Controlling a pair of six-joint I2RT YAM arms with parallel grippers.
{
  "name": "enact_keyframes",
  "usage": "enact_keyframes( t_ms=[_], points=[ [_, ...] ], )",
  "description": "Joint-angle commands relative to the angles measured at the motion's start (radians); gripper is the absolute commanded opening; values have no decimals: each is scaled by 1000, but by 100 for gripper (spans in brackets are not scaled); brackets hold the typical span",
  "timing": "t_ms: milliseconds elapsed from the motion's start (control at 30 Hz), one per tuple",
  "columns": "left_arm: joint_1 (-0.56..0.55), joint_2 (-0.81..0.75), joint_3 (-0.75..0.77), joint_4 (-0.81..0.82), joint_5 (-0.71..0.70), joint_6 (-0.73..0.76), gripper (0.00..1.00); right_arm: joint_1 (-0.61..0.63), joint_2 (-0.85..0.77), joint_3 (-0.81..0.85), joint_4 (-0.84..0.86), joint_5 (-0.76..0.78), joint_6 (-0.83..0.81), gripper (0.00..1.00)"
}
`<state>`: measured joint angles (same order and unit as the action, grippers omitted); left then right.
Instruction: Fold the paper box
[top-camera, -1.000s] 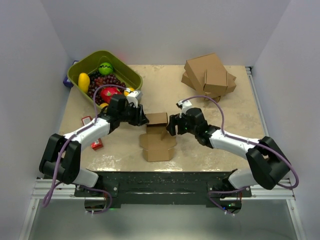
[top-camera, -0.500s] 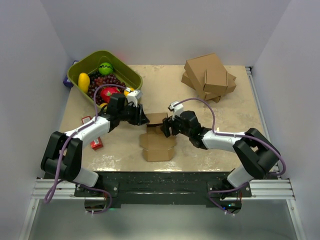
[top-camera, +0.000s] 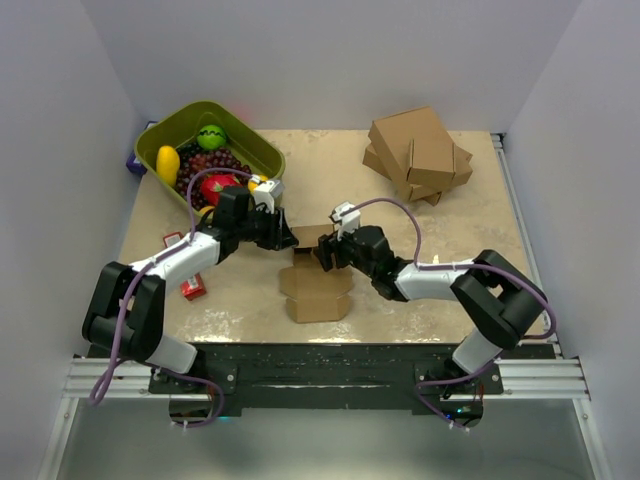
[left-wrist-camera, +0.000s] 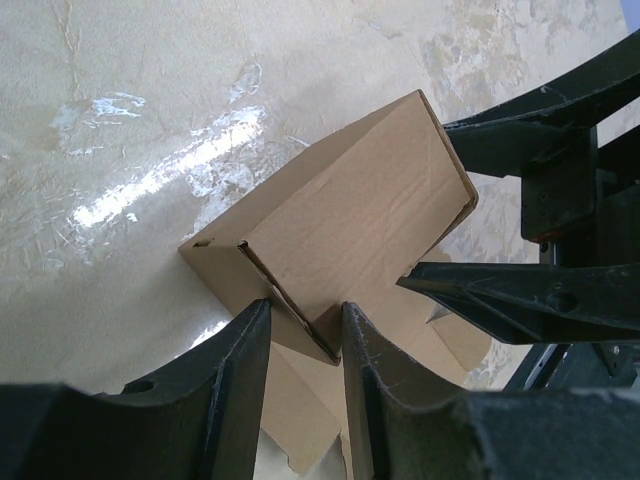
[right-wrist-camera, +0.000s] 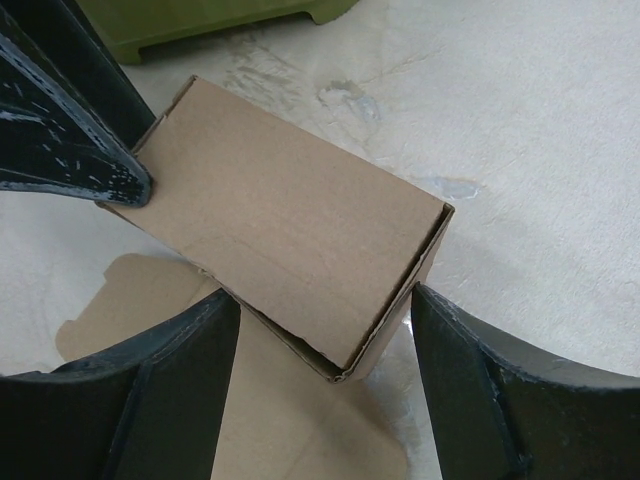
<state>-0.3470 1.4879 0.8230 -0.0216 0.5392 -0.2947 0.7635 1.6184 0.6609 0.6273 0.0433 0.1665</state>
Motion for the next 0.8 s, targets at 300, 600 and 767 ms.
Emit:
enact_keyframes(
  t_ms=[300, 600, 767],
  points=[
    [13, 20, 22, -18, 16, 20, 39, 30, 26, -11, 106, 96, -30, 58],
    [13, 25, 24, -17, 24, 20, 39, 33, 58, 14, 78, 162, -13, 47],
    [13, 31, 19, 2, 48, 16, 38, 39, 58, 11, 77, 245, 10, 41]
  ],
)
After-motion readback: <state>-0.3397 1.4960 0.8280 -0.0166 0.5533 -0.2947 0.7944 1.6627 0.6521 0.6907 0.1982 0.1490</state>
